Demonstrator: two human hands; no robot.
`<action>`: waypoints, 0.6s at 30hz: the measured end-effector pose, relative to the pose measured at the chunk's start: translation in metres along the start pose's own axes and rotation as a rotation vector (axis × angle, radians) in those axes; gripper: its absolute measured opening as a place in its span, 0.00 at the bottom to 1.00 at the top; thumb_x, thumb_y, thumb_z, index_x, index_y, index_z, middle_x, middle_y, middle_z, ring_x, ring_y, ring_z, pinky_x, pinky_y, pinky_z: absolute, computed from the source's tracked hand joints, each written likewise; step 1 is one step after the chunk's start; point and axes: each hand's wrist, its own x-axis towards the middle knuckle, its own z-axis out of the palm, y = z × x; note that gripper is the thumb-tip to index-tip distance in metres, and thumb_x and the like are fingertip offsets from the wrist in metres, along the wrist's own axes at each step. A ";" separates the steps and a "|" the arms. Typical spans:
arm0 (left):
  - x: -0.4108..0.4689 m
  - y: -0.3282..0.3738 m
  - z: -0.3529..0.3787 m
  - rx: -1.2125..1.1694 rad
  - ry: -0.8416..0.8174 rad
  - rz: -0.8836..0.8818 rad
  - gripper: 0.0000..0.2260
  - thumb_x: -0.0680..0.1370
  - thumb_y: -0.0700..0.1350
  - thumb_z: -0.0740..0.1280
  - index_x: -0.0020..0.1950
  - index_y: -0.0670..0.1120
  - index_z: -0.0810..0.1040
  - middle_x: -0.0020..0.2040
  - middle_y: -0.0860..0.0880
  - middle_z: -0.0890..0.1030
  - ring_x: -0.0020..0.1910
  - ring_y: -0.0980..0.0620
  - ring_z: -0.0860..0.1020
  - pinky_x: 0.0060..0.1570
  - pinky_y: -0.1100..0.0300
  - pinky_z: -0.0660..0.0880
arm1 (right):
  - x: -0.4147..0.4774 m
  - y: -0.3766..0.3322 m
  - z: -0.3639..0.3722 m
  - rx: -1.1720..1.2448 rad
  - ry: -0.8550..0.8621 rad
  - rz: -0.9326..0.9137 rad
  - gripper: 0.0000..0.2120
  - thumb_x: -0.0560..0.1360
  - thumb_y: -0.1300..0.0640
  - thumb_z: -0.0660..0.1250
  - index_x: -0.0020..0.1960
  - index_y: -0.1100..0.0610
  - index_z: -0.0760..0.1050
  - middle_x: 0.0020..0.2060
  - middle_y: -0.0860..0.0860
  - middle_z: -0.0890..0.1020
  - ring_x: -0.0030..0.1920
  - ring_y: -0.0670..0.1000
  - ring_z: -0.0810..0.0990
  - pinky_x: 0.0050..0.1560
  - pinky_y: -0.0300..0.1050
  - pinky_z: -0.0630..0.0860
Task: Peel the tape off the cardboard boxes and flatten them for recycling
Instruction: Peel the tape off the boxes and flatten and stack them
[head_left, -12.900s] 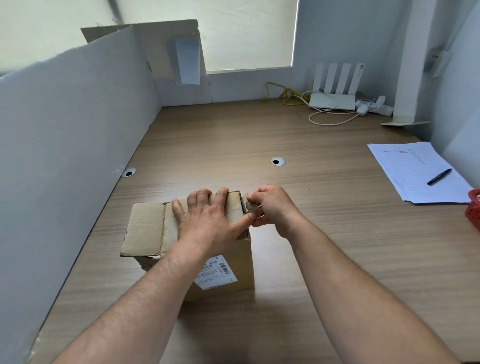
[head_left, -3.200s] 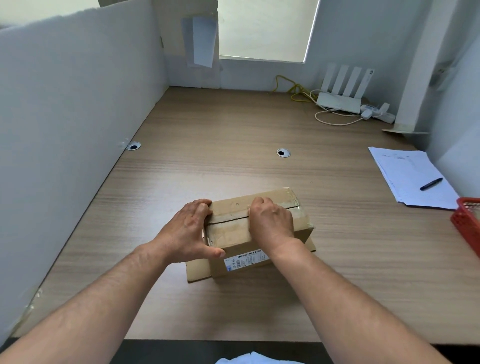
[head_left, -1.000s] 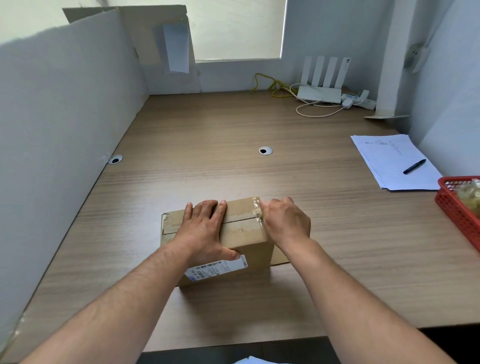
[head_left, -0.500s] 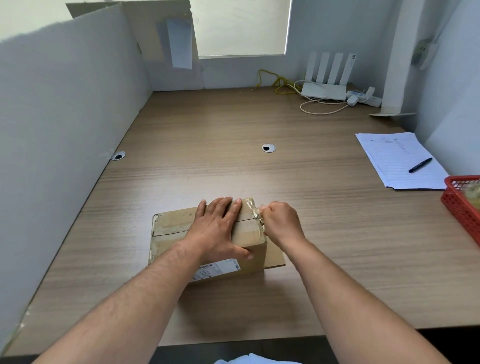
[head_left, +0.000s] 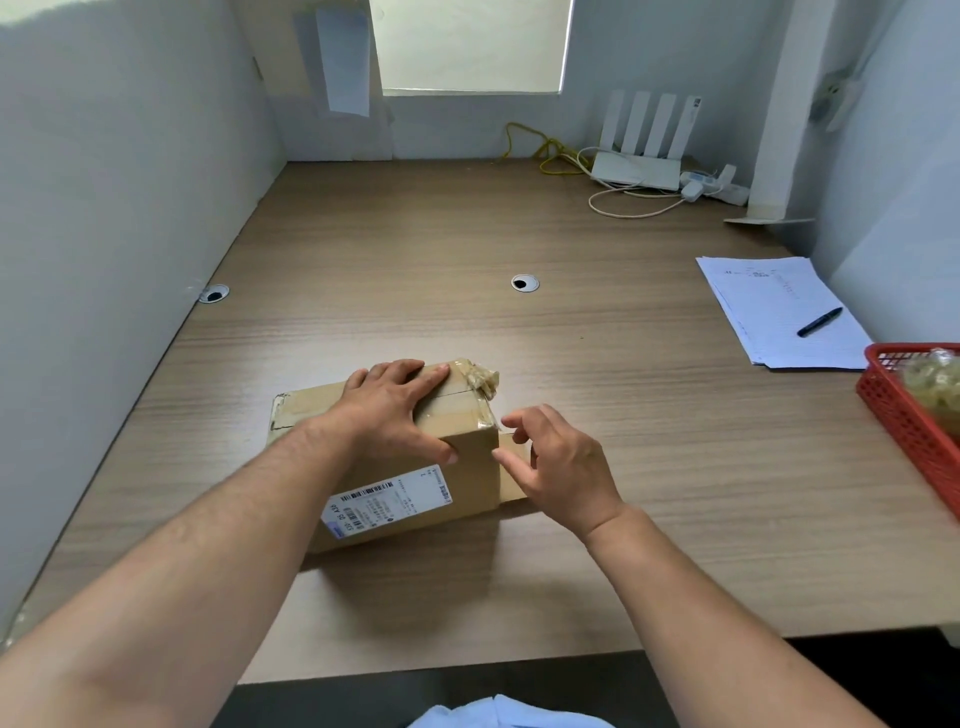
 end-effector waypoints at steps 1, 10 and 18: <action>0.002 0.000 -0.001 0.002 -0.008 -0.005 0.51 0.63 0.73 0.67 0.78 0.62 0.44 0.79 0.51 0.50 0.77 0.46 0.48 0.75 0.45 0.44 | 0.002 -0.001 0.002 -0.031 0.022 -0.030 0.13 0.68 0.56 0.75 0.49 0.57 0.76 0.39 0.49 0.79 0.31 0.47 0.77 0.27 0.40 0.75; -0.001 0.002 0.000 -0.001 -0.005 -0.008 0.49 0.66 0.71 0.69 0.78 0.62 0.44 0.79 0.51 0.49 0.77 0.47 0.48 0.75 0.46 0.42 | 0.022 0.000 0.000 -0.198 0.101 -0.170 0.08 0.72 0.58 0.60 0.38 0.58 0.75 0.30 0.50 0.76 0.24 0.50 0.72 0.22 0.39 0.64; 0.005 0.000 -0.001 -0.001 -0.016 -0.023 0.49 0.66 0.72 0.68 0.78 0.62 0.44 0.78 0.52 0.50 0.77 0.47 0.49 0.74 0.46 0.44 | 0.022 0.003 -0.001 -0.289 0.074 -0.250 0.09 0.73 0.56 0.61 0.37 0.56 0.77 0.30 0.50 0.78 0.25 0.50 0.74 0.26 0.41 0.68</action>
